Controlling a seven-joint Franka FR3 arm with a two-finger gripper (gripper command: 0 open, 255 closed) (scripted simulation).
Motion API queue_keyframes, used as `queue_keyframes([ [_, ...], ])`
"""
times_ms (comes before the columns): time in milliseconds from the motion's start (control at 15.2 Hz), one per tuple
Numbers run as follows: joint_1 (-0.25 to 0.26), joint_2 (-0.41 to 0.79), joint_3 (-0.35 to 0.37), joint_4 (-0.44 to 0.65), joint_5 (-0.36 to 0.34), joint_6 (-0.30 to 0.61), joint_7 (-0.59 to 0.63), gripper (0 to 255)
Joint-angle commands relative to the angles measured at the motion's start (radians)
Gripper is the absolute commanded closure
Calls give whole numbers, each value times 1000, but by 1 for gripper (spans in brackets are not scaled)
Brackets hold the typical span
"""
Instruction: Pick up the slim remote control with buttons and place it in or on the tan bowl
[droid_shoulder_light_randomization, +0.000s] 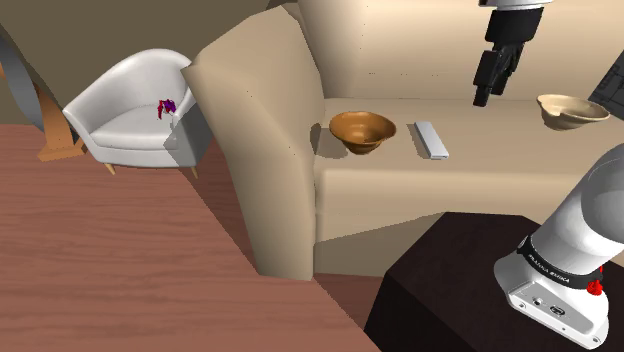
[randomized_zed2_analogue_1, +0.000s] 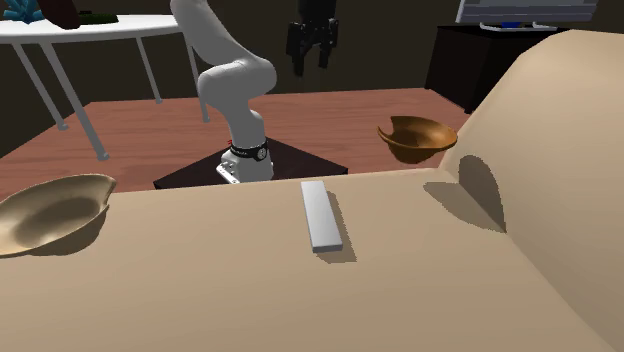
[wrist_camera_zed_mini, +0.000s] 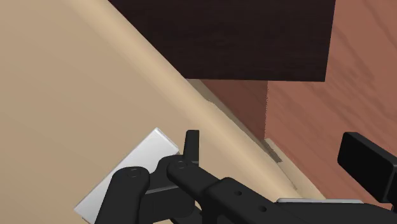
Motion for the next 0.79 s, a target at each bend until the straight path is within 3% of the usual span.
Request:
queue_keyframes([
  [0,0,0,0,0,0,0,0,0],
  [726,-126,246,-39,-100,-53,412,148,0],
])
